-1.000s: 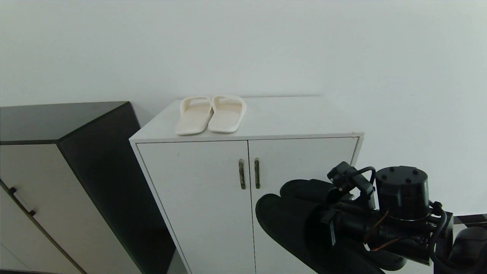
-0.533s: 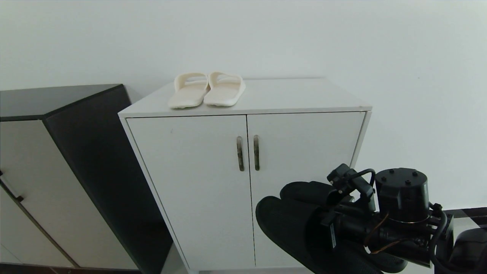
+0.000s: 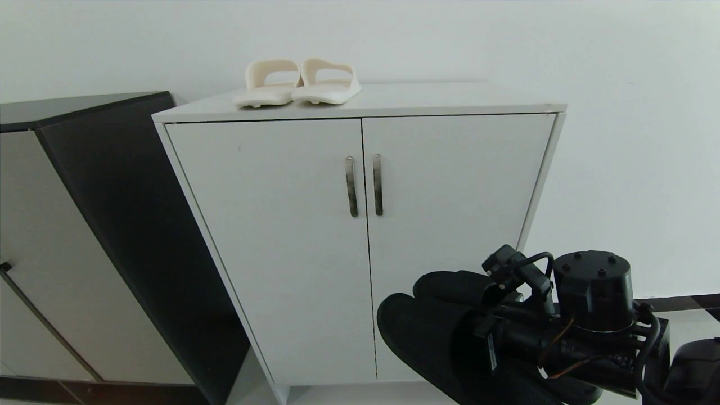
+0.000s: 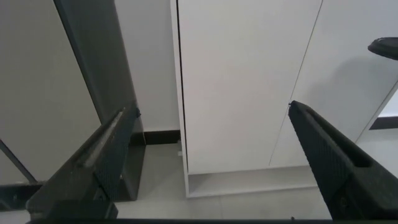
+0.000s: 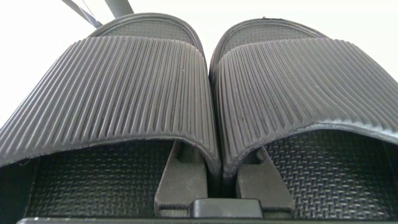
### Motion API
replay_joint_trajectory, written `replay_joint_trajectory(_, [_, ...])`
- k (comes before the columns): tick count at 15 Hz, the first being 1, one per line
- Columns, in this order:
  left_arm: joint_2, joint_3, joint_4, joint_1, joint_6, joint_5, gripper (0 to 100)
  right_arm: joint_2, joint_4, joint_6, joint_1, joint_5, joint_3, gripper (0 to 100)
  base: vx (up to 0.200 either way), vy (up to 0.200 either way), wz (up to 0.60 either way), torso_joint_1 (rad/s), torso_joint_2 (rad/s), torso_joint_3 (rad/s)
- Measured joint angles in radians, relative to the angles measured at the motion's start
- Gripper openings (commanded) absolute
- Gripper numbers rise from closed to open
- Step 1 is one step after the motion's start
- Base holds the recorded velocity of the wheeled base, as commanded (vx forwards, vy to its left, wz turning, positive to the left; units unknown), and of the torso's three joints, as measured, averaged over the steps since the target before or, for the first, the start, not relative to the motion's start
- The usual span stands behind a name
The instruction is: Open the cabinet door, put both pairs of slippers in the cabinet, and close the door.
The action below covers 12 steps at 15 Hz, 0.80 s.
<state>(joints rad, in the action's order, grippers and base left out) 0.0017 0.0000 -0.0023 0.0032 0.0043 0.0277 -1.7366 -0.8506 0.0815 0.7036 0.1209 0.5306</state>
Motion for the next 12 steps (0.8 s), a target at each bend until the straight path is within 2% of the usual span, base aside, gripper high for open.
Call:
replay_joint_trajectory(2, [0.001, 0.000, 0.001, -0.001, 0.012, 0.005, 100, 0.000, 0.000, 0.000, 0.001, 0.000, 0.000, 0, 0.000, 0.000, 0.00, -0.017, 0.16, 0.154])
replay_joint_trajectory(4, [0.037, -0.011, 0.000, -0.001, 0.048, 0.005, 100, -0.001, 0.000, -0.011, 0.005, 0.000, 0.000, 0, 0.000, 0.000, 0.00, -0.001, 0.03, 0.021])
replay_joint_trajectory(5, [0.067, -0.041, -0.002, -0.001, 0.050, 0.009, 100, -0.001, 0.000, -0.012, 0.006, 0.000, 0.000, 0, 0.000, 0.000, 0.00, 0.000, 0.00, 0.000])
replay_joint_trajectory(6, [0.112, -0.105, -0.005, 0.000, 0.038, 0.023, 100, -0.001, 0.000, -0.012, 0.006, 0.000, 0.000, 0, 0.000, 0.000, 0.00, 0.000, 0.00, 0.000])
replay_joint_trajectory(8, [0.225, -0.244, -0.009, -0.003, 0.018, 0.085, 100, -0.002, 0.000, -0.013, 0.006, 0.000, 0.000, 0, 0.000, 0.000, 0.00, 0.000, 0.00, 0.000])
replay_joint_trajectory(10, [0.371, -0.363, -0.022, -0.005, 0.008, 0.198, 100, -0.004, -0.006, -0.016, 0.010, -0.003, 0.001, 0, 0.000, 0.000, 0.00, 0.000, 0.00, 0.000])
replay_joint_trajectory(12, [0.508, -0.425, -0.088, -0.007, 0.012, 0.306, 100, -0.006, -0.013, -0.019, 0.015, -0.006, 0.005, 0, 0.000, 0.000, 0.00, 0.000, 0.00, 0.000])
